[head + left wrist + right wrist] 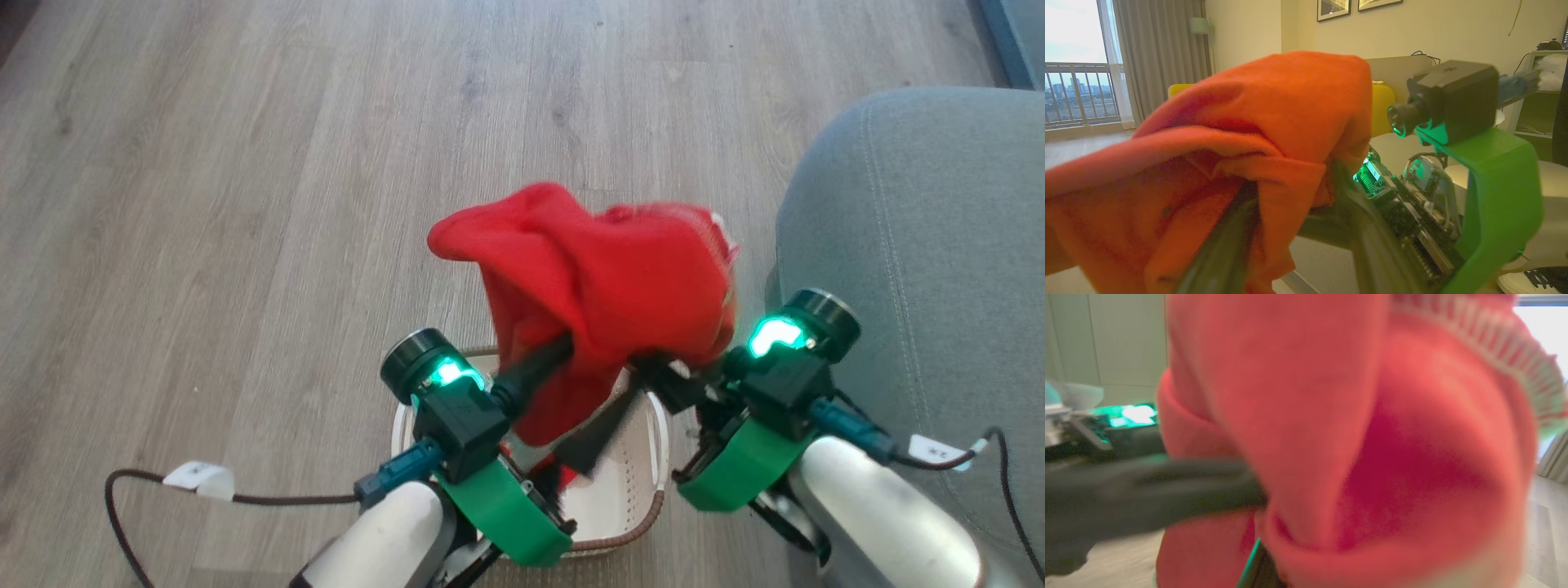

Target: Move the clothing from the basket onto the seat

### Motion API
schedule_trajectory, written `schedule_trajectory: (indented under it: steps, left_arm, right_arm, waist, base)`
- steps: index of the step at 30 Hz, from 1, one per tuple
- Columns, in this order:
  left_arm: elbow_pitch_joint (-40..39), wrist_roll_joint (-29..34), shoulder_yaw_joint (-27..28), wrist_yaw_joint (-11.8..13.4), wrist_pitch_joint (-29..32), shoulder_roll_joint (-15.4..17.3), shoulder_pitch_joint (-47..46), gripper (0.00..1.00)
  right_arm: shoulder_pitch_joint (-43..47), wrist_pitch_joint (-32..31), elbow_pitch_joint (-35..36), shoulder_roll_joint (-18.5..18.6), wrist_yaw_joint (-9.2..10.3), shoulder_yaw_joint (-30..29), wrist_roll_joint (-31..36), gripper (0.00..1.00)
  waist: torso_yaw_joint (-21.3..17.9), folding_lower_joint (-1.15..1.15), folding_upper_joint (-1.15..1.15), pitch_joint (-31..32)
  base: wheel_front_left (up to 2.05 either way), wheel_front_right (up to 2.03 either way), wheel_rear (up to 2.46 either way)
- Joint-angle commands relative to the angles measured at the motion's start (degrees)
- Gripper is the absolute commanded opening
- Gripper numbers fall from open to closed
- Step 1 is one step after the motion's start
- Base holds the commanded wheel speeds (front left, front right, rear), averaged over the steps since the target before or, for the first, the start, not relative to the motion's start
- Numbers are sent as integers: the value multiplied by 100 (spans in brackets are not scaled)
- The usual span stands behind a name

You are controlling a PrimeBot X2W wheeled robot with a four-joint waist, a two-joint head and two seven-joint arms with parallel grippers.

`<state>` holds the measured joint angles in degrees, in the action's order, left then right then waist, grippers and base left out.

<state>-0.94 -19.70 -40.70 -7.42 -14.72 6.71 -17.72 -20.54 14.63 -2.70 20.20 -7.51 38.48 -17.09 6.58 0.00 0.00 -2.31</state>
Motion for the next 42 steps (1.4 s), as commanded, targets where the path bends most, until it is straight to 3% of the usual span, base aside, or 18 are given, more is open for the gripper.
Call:
schedule_trajectory:
  steps: [1, 14, 29, 42]
  left_arm:
    - [-236, -74, 241, -6, -28, -52, -173, 100]
    - [-69, 332, 757, -6, -28, -6, 104, 100]
    - [774, 856, 972, -6, -28, 64, 638, 100]
    - [1188, 1036, 1155, -6, -28, -16, 951, 100]
  right_arm:
    - [-35, 37, 249, -93, 2, -195, 30, 0]
    - [328, 37, 356, -290, 2, -1024, 375, 0]
    - [999, 37, 72, -606, 2, -2694, 1128, 0]
    - [1520, 37, -221, -958, 2, -3734, 1449, 0]
  waist:
    - [4, 0, 0, -12]
    - [-66, 0, 0, 137]
    - [-167, 0, 0, 190]
    - [-241, 0, 0, 145]
  base:
    - [0, 0, 0]
    - [0, 0, 0]
    - [0, 0, 0]
    - [0, 0, 0]
